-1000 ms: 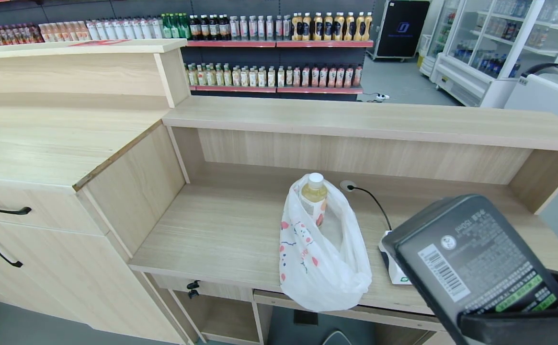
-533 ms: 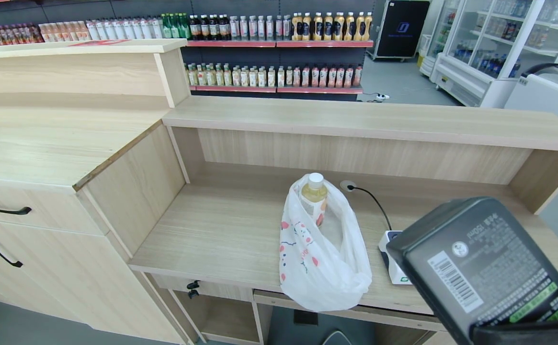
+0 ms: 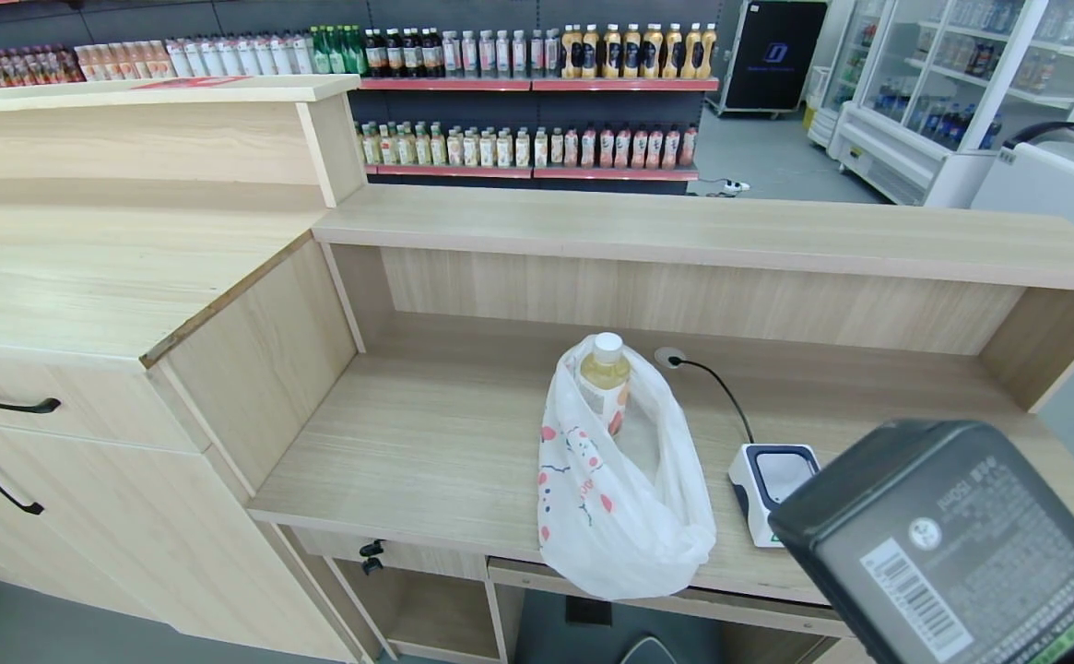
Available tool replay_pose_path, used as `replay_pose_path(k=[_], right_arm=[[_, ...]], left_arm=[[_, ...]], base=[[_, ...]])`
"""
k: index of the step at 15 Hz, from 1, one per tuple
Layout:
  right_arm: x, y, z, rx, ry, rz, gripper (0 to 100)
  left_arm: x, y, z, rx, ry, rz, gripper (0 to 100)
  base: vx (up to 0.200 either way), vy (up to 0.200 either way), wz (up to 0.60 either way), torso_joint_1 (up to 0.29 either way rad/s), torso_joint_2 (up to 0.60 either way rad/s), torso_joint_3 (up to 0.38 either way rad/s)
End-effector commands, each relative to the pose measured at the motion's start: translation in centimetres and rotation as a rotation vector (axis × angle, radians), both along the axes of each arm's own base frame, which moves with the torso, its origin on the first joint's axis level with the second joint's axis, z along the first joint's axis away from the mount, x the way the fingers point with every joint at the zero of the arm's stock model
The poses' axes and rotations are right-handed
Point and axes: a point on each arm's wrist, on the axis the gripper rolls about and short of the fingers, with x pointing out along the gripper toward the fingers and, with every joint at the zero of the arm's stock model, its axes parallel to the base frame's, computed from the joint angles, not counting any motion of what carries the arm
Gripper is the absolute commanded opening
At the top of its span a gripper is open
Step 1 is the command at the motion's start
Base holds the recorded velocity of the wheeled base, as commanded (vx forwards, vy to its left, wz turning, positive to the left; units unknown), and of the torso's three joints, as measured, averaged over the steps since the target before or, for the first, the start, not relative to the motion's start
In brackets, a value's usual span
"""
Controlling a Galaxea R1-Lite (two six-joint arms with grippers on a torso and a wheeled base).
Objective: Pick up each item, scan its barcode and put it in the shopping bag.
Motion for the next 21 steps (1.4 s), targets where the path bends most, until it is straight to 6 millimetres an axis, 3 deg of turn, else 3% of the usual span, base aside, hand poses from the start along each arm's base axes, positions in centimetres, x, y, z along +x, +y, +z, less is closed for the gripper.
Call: replay_pose_path(k=[1,17,19,21], right_arm=[[-0.3,-0.3,0.1,0.005,-0.009,-0.001,0],[-0.8,-1.1,0.6,0.020,-0.016,-0.031,0],[1.1,-1.8,3.2,0.115,0.147,-0.237,0],[3.0,-3.8,5.3,0.393,0.491,-0.617,0]], left_arm=[[0.0,0.0,0.0,0.000,0.000,0.000,0],[0.0,0.0,0.0,0.000,0.000,0.000,0],[0.0,0.0,0.0,0.000,0.000,0.000,0],[0.0,0.0,0.0,0.000,0.000,0.000,0]], base=[[0.000,0.000,0.00,0.000,0.00,0.000],[0.000,0.000,0.00,0.000,0.00,0.000],[0.000,0.000,0.00,0.000,0.00,0.000],[0.000,0.000,0.00,0.000,0.00,0.000]])
